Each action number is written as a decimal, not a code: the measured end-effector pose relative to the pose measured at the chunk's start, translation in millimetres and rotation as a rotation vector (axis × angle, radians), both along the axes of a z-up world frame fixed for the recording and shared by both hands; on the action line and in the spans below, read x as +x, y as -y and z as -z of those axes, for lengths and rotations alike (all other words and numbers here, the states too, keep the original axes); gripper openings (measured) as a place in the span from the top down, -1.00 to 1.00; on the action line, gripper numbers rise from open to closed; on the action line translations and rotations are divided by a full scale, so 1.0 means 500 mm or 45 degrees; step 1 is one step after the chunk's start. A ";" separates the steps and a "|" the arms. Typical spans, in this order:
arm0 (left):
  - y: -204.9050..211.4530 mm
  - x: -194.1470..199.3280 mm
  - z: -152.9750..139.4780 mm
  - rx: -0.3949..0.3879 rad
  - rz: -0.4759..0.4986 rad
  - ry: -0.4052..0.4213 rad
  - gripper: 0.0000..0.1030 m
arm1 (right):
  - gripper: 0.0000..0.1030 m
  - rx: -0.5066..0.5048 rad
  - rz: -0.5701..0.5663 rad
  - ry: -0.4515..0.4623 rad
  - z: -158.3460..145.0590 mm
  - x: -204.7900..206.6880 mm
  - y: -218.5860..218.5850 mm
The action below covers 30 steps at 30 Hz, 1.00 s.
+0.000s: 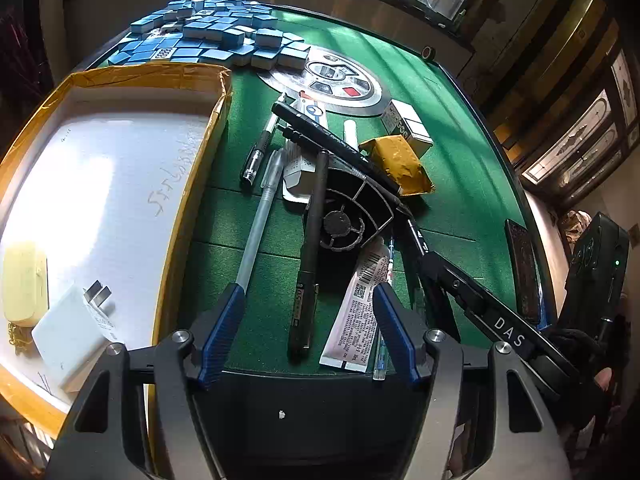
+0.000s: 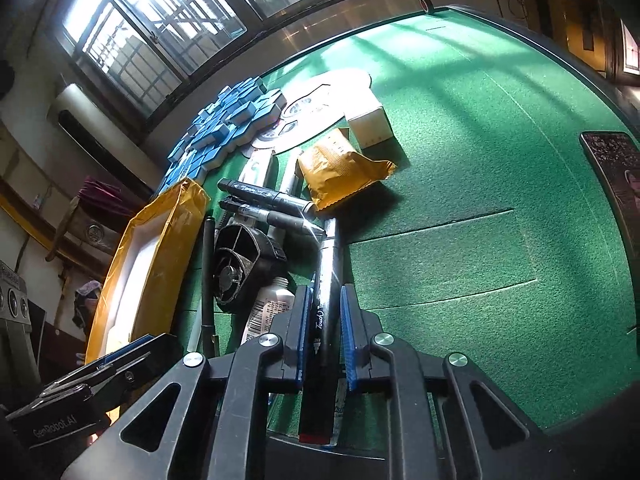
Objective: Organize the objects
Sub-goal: 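Grasp the thin black pen with the left gripper while the right gripper holds the marker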
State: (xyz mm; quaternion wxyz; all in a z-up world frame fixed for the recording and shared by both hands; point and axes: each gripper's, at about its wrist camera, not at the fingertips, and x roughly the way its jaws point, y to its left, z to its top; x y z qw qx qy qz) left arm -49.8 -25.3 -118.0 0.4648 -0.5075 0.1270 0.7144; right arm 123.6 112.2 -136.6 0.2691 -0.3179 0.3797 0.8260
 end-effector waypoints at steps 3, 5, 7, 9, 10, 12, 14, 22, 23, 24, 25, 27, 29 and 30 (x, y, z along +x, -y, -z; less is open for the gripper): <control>-0.010 -0.009 0.004 -0.006 -0.011 0.022 -0.28 | 0.74 -0.004 -0.017 0.021 0.009 -0.003 0.000; -0.019 -0.012 0.007 -0.014 -0.003 0.020 -0.28 | 0.74 0.012 -0.033 0.018 0.010 -0.004 0.004; -0.030 -0.013 0.013 -0.042 0.003 -0.002 -0.27 | 0.74 0.028 -0.043 0.027 0.010 -0.008 0.009; -0.039 -0.012 0.018 -0.060 0.008 -0.018 -0.16 | 0.74 0.021 -0.050 0.023 0.011 -0.010 0.009; -0.043 -0.011 0.020 -0.071 0.019 -0.028 -0.05 | 0.74 0.019 -0.052 0.022 0.012 -0.010 0.008; -0.051 -0.006 0.026 -0.091 0.034 -0.053 0.10 | 0.74 0.011 -0.053 0.017 0.013 -0.010 0.006; -0.058 -0.005 0.036 -0.109 0.047 -0.049 0.19 | 0.74 0.009 -0.057 0.016 0.012 -0.009 0.006; -0.061 -0.016 0.067 -0.147 0.030 -0.010 0.77 | 0.74 0.014 -0.055 0.017 0.012 -0.012 0.006; -0.058 -0.016 0.064 -0.140 0.033 0.002 0.77 | 0.74 0.014 -0.050 0.015 0.012 -0.010 0.006; -0.054 -0.017 0.061 -0.126 0.034 0.020 0.77 | 0.74 0.015 -0.043 0.010 0.010 -0.008 0.007; -0.049 -0.018 0.056 -0.110 0.033 0.036 0.77 | 0.74 0.021 -0.032 0.003 0.007 -0.006 0.008; -0.040 -0.022 0.046 -0.082 0.027 0.070 0.77 | 0.75 0.045 -0.014 -0.006 -0.003 -0.003 0.010; -0.029 -0.030 0.037 -0.049 0.023 0.133 0.77 | 0.75 0.069 0.002 -0.017 -0.015 0.000 0.013; -0.023 -0.034 0.031 -0.032 0.021 0.157 0.77 | 0.75 0.078 0.008 -0.023 -0.021 0.001 0.016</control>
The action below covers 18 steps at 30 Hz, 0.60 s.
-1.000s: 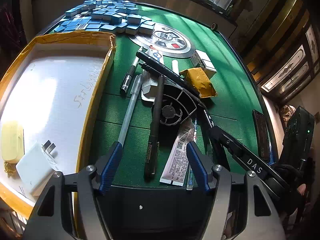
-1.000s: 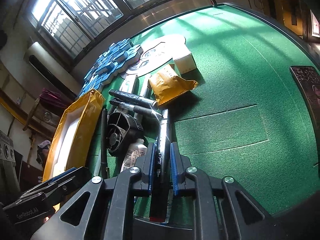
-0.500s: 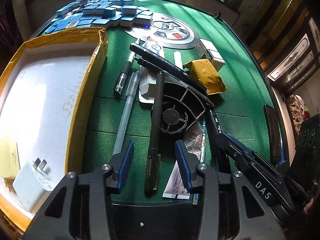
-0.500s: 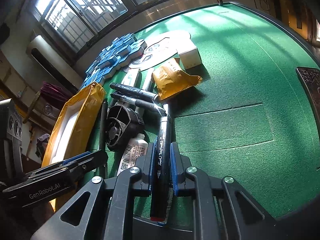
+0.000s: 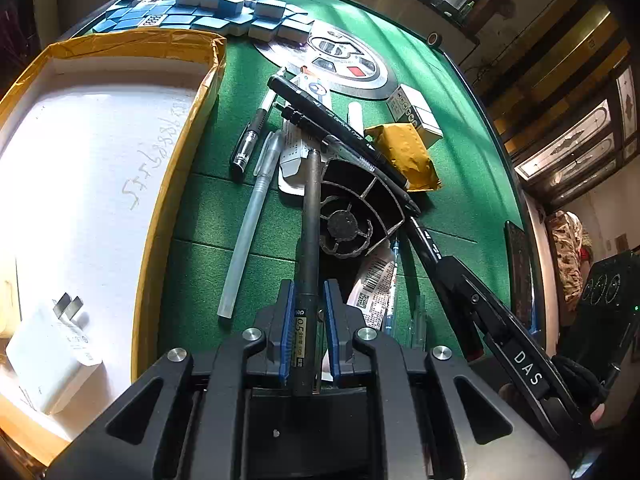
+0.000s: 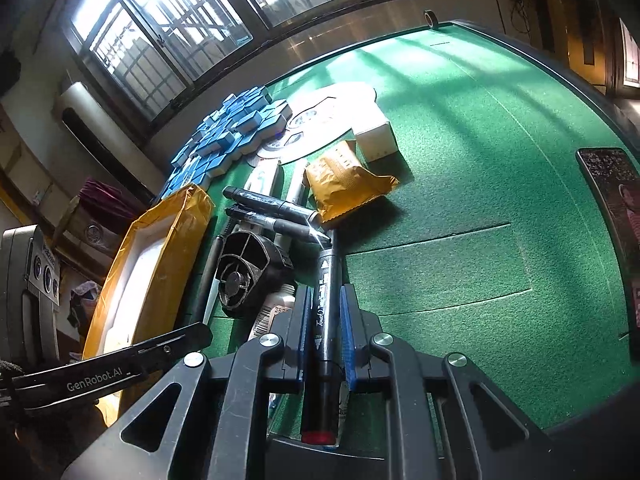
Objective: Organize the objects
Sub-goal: 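Grasp the thin black pen with the left gripper while the right gripper holds the marker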
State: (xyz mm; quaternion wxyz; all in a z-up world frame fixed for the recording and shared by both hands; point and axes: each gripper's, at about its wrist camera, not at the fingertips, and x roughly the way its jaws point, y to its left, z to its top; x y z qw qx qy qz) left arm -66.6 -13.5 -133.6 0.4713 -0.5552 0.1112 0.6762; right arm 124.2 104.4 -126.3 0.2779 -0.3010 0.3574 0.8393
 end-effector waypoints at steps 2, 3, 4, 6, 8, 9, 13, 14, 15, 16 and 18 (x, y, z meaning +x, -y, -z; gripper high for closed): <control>0.011 -0.006 -0.013 0.032 -0.012 0.028 0.77 | 0.76 0.014 0.009 -0.015 -0.010 0.001 0.004; 0.017 -0.008 -0.021 0.051 -0.015 0.040 0.77 | 0.76 0.019 0.012 -0.022 -0.015 0.000 0.007; 0.024 -0.010 -0.030 0.070 -0.014 0.051 0.77 | 0.78 0.023 0.011 -0.028 -0.019 -0.001 0.010; 0.038 -0.014 -0.048 0.103 -0.015 0.067 0.77 | 0.99 0.029 0.008 -0.037 -0.026 -0.005 0.018; 0.055 -0.019 -0.066 0.142 -0.017 0.080 0.77 | 0.99 0.046 0.012 -0.042 -0.033 -0.005 0.027; 0.062 -0.022 -0.076 0.160 -0.023 0.079 0.77 | 0.99 0.068 0.015 -0.019 -0.035 -0.007 0.032; 0.071 -0.029 -0.089 0.172 -0.033 0.068 0.77 | 0.99 0.001 -0.017 0.007 -0.012 -0.028 0.031; 0.075 -0.029 -0.089 0.171 -0.031 0.066 0.77 | 0.99 -0.014 -0.017 0.000 -0.008 -0.029 0.031; 0.077 -0.028 -0.089 0.169 -0.032 0.059 0.77 | 0.99 -0.019 -0.016 -0.003 -0.006 -0.028 0.030; 0.079 -0.028 -0.087 0.163 -0.031 0.053 0.77 | 0.97 -0.026 -0.017 -0.007 -0.004 -0.027 0.028; 0.082 -0.032 -0.079 0.152 -0.035 0.062 0.77 | 0.78 -0.053 -0.005 -0.001 0.002 -0.023 0.024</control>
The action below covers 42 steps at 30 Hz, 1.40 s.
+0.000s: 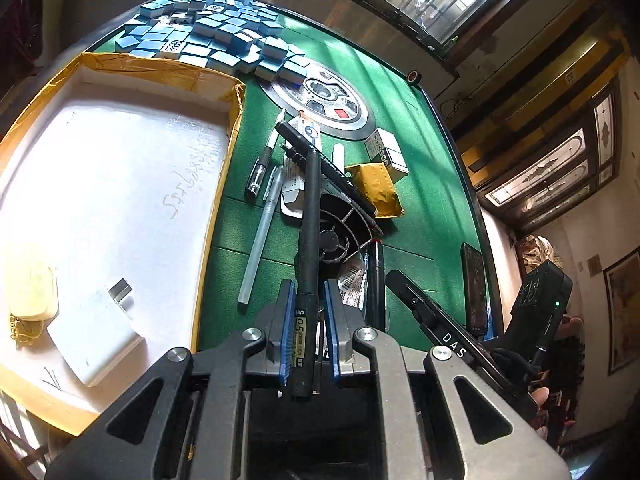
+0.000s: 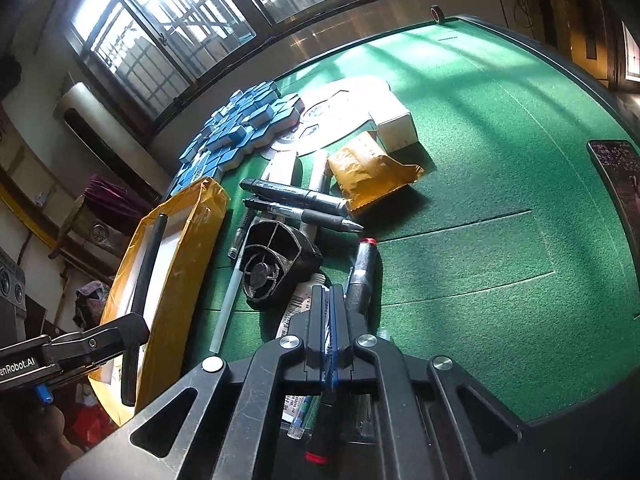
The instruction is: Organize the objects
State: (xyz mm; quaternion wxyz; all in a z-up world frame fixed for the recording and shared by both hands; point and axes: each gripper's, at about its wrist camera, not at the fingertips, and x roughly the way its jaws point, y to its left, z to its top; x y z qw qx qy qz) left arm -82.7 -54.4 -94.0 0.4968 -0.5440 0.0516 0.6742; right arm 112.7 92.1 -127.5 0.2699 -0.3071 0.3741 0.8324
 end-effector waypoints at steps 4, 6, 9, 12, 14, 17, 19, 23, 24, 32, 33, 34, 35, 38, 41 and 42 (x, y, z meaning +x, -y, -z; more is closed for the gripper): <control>0.002 -0.002 0.013 -0.014 0.003 0.025 0.77 | 0.38 -0.032 0.017 0.023 0.014 0.005 -0.004; 0.003 0.000 0.014 -0.015 0.008 0.017 0.77 | 0.38 -0.009 0.002 0.048 0.014 0.004 0.005; 0.005 -0.002 0.013 -0.017 0.010 0.012 0.77 | 0.43 0.046 -0.019 0.094 0.007 0.002 0.024; 0.008 -0.005 0.015 -0.018 0.010 0.017 0.77 | 0.46 0.046 -0.021 0.174 0.013 -0.005 0.033; 0.008 -0.006 0.016 -0.022 0.010 0.020 0.77 | 0.56 0.085 -0.009 0.224 0.015 -0.010 0.039; 0.007 -0.003 0.018 -0.025 0.014 0.023 0.77 | 0.71 0.135 -0.036 0.258 0.017 -0.023 0.045; 0.008 -0.001 0.017 -0.026 0.013 0.020 0.77 | 0.73 0.142 -0.040 0.261 0.017 -0.025 0.047; 0.012 -0.003 0.017 -0.029 0.006 0.017 0.77 | 0.73 0.076 -0.012 0.199 0.016 -0.005 0.033; 0.013 -0.004 0.017 -0.029 0.005 0.018 0.77 | 0.73 0.066 0.004 0.176 0.013 0.002 0.029; 0.017 0.001 0.013 -0.029 0.010 0.015 0.77 | 0.75 0.039 0.063 0.025 -0.010 0.036 0.018; 0.017 0.002 0.013 -0.029 0.010 0.015 0.77 | 0.76 0.025 0.050 -0.003 -0.013 0.038 0.019; 0.018 0.002 0.012 -0.028 0.010 0.014 0.77 | 0.76 0.021 0.044 -0.023 -0.016 0.039 0.020; 0.018 0.002 0.012 -0.028 0.009 0.012 0.77 | 0.76 0.031 0.040 -0.029 -0.020 0.037 0.023; 0.021 -0.001 0.008 -0.021 0.004 0.018 0.77 | 0.76 0.045 0.023 -0.055 -0.030 0.032 0.031; 0.026 -0.005 0.001 -0.010 0.001 0.029 0.77 | 0.77 0.065 0.008 -0.069 -0.039 0.025 0.039; 0.029 -0.007 -0.001 -0.004 0.001 0.035 0.77 | 0.77 0.069 0.006 -0.075 -0.042 0.023 0.040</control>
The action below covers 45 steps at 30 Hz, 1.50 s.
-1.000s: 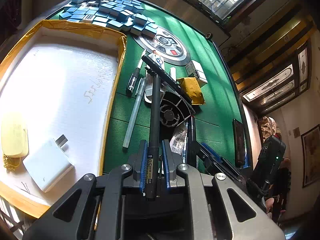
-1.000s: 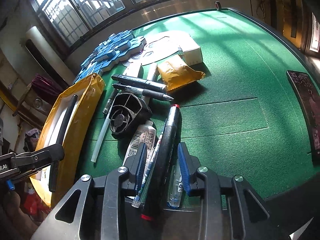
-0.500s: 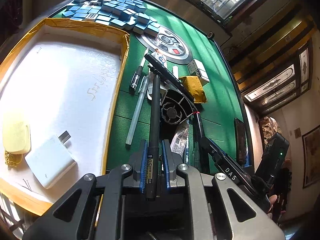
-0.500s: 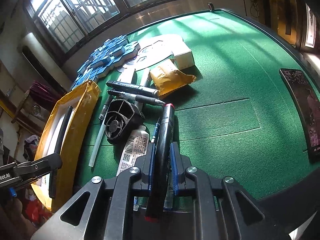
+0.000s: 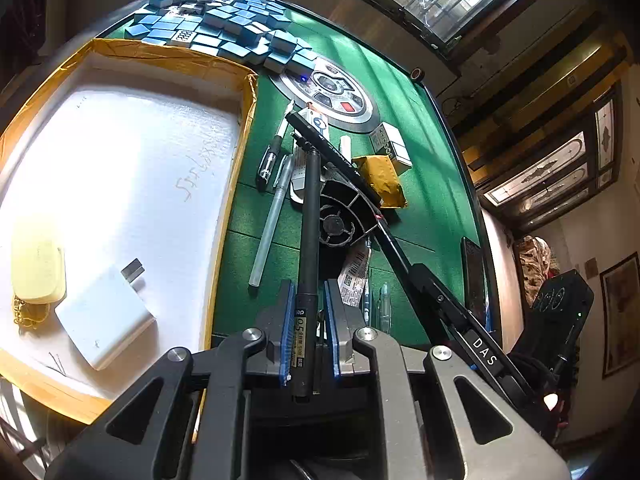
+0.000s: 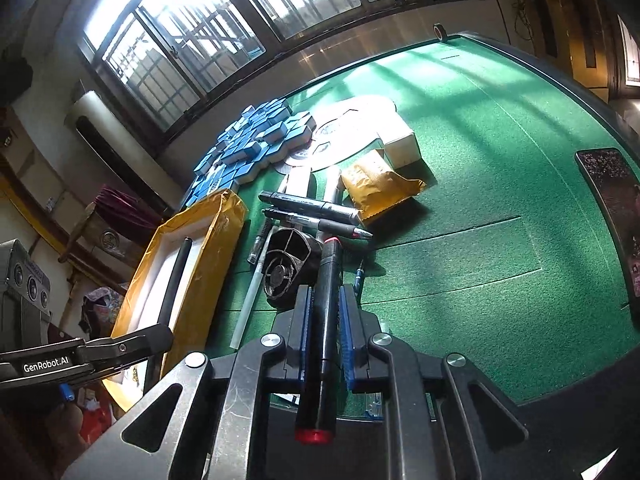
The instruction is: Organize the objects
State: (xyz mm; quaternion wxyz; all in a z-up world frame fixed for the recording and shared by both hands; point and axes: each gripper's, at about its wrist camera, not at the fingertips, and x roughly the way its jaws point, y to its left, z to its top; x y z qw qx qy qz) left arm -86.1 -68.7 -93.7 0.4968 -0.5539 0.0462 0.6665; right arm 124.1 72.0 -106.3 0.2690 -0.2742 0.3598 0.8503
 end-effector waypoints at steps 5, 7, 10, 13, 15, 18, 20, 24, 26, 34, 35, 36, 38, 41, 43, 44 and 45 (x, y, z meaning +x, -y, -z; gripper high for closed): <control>0.009 -0.008 -0.008 0.014 -0.005 0.008 0.77 | 0.77 0.016 0.000 -0.020 -0.011 -0.006 0.004; 0.013 -0.016 -0.008 0.016 -0.014 0.020 0.77 | 0.77 0.023 -0.003 -0.035 -0.015 -0.005 0.007; 0.017 -0.026 -0.008 0.015 -0.029 0.022 0.77 | 0.77 0.043 0.006 -0.016 -0.018 -0.009 0.008; 0.022 -0.032 -0.006 0.017 -0.039 0.026 0.77 | 0.77 0.017 0.001 -0.041 -0.016 -0.008 0.004; 0.026 -0.037 -0.005 0.017 -0.046 0.027 0.77 | 0.77 0.030 0.001 -0.038 -0.021 -0.011 0.005; 0.036 -0.051 -0.003 0.015 -0.071 0.030 0.77 | 0.78 0.047 -0.008 -0.006 -0.019 -0.019 0.007; 0.045 -0.062 -0.001 0.014 -0.093 0.029 0.77 | 0.81 0.055 -0.022 0.059 -0.008 -0.029 0.008; 0.063 -0.087 0.001 0.019 -0.137 0.036 0.77 | 0.99 -0.034 -0.053 0.163 0.041 -0.048 -0.002; 0.071 -0.096 0.001 0.022 -0.156 0.038 0.77 | 0.99 -0.077 -0.074 0.190 0.061 -0.056 -0.005; 0.058 -0.080 -0.001 0.027 -0.102 0.044 0.77 | 0.78 0.026 -0.008 0.207 0.043 -0.036 -0.006; 0.052 -0.073 0.000 0.026 -0.087 0.047 0.77 | 0.78 0.027 -0.003 0.206 0.042 -0.033 -0.008; 0.047 -0.066 0.001 0.025 -0.071 0.049 0.77 | 0.78 0.038 -0.004 0.217 0.041 -0.034 -0.009; 0.037 -0.054 0.003 0.023 -0.045 0.052 0.77 | 0.78 0.069 -0.003 0.241 0.038 -0.033 -0.007; 0.025 -0.037 0.004 0.016 -0.010 0.050 0.77 | 0.61 0.063 0.011 0.229 0.038 -0.024 -0.010; 0.017 -0.026 0.007 0.005 0.011 0.048 0.77 | 0.45 0.076 0.034 0.242 0.040 -0.019 -0.015; 0.015 -0.022 0.009 -0.002 0.018 0.047 0.77 | 0.45 0.073 0.038 0.245 0.042 -0.017 -0.017; 0.013 -0.018 0.010 -0.006 0.023 0.048 0.77 | 0.45 0.065 0.040 0.239 0.043 -0.011 -0.020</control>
